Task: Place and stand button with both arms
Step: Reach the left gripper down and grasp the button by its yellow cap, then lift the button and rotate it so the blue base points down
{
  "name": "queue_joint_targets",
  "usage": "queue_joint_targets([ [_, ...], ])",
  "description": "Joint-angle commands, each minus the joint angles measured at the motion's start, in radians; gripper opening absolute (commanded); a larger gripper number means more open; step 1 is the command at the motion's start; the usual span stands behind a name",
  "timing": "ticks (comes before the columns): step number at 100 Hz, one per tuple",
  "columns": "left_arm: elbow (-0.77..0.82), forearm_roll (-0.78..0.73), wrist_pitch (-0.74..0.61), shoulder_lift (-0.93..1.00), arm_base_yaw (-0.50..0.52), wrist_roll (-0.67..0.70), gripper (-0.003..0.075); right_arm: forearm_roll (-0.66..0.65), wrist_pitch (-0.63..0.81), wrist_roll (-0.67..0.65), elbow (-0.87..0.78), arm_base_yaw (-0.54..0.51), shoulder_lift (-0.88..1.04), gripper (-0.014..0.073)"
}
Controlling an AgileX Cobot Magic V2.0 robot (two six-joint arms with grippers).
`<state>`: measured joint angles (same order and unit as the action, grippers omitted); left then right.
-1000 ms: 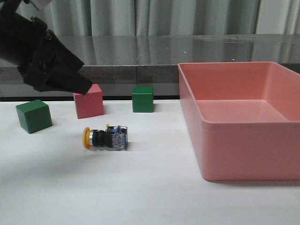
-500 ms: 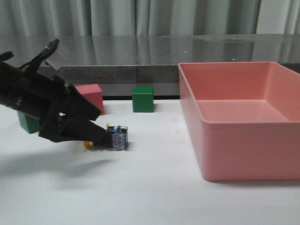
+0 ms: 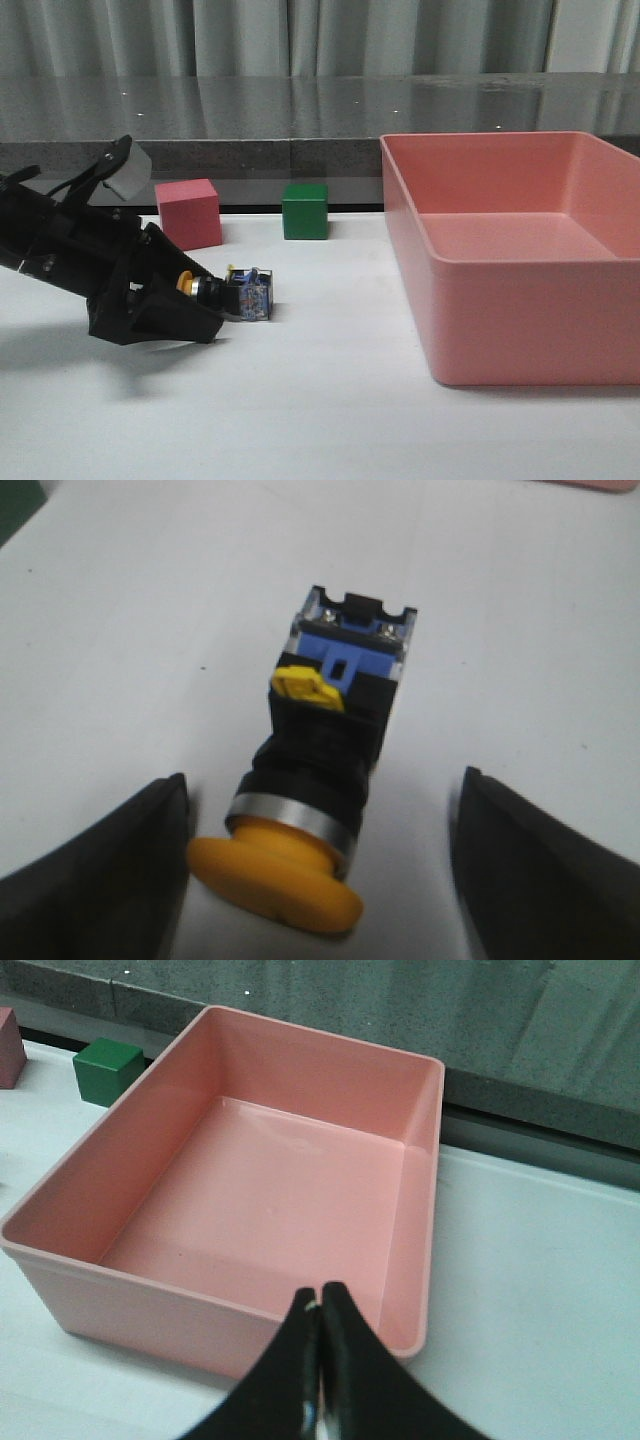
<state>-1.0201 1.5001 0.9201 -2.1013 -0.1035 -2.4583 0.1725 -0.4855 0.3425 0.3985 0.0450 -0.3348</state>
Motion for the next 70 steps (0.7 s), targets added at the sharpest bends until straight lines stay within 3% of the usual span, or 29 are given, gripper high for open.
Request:
queue_joint_targets([
  [1,-0.021,0.038,0.038,0.035,0.003,0.0,0.0454,-0.003,0.083,-0.001,0.025,-0.009,-0.005,-0.0061],
  [9,-0.021,0.038,0.033,0.035,0.003,0.0,0.0342,-0.003,0.083,-0.001,0.025,-0.009,-0.005,-0.0061],
  [28,-0.021,0.013,0.061,0.062,0.003,0.0,-0.0022,-0.003,0.083,-0.001,0.025,-0.009,-0.005,-0.0061],
  [53,-0.033,-0.157,0.024,0.293,0.003,0.092,-0.0019,-0.003,0.083,-0.001,0.025,-0.009,-0.005,-0.0061],
  [60,-0.06,-0.305,-0.046,0.379,-0.015,0.202,-0.0019,-0.003,0.083,-0.001,0.025,-0.009,-0.005,-0.0061],
  [70,-0.117,-0.604,-0.161,0.47,-0.053,0.472,-0.0019,-0.003,0.083,-0.001,0.025,-0.009,-0.005,-0.0061],
])
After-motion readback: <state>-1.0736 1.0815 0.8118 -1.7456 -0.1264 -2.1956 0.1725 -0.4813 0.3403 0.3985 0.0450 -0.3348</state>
